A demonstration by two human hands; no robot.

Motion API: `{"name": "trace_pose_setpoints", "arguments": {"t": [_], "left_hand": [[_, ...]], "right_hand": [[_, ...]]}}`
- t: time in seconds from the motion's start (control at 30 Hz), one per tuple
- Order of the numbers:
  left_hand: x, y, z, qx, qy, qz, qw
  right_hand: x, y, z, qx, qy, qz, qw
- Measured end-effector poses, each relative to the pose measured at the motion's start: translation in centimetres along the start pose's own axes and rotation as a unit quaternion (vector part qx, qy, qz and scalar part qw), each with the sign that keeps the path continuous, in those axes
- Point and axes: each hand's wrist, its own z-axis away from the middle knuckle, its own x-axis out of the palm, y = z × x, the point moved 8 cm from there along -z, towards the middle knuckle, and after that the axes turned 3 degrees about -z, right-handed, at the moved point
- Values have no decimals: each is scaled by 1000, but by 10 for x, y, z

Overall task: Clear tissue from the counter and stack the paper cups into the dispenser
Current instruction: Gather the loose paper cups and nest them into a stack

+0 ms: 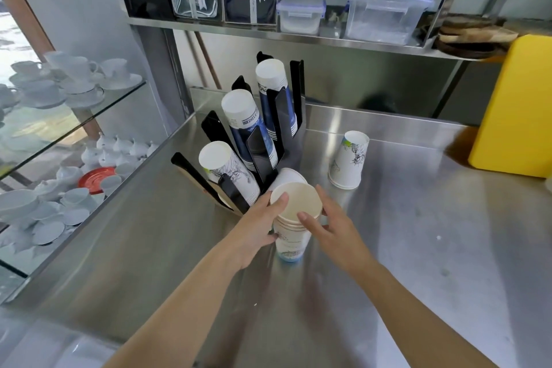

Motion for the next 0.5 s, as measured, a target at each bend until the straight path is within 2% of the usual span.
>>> {"name": "trace_pose_setpoints", "arguments": {"t": [0.17, 0.3, 0.5], "left_hand": [[13, 8, -18, 2, 36, -3, 999], [27, 17, -41, -21, 19, -48, 998], [15, 10, -59, -43, 52, -5, 998]], "right_hand": [[-15, 8, -10, 3, 15, -16, 1000], [-38, 6, -18, -4, 40, -24, 999], [-45, 20, -28, 27, 29, 35, 999]]}}
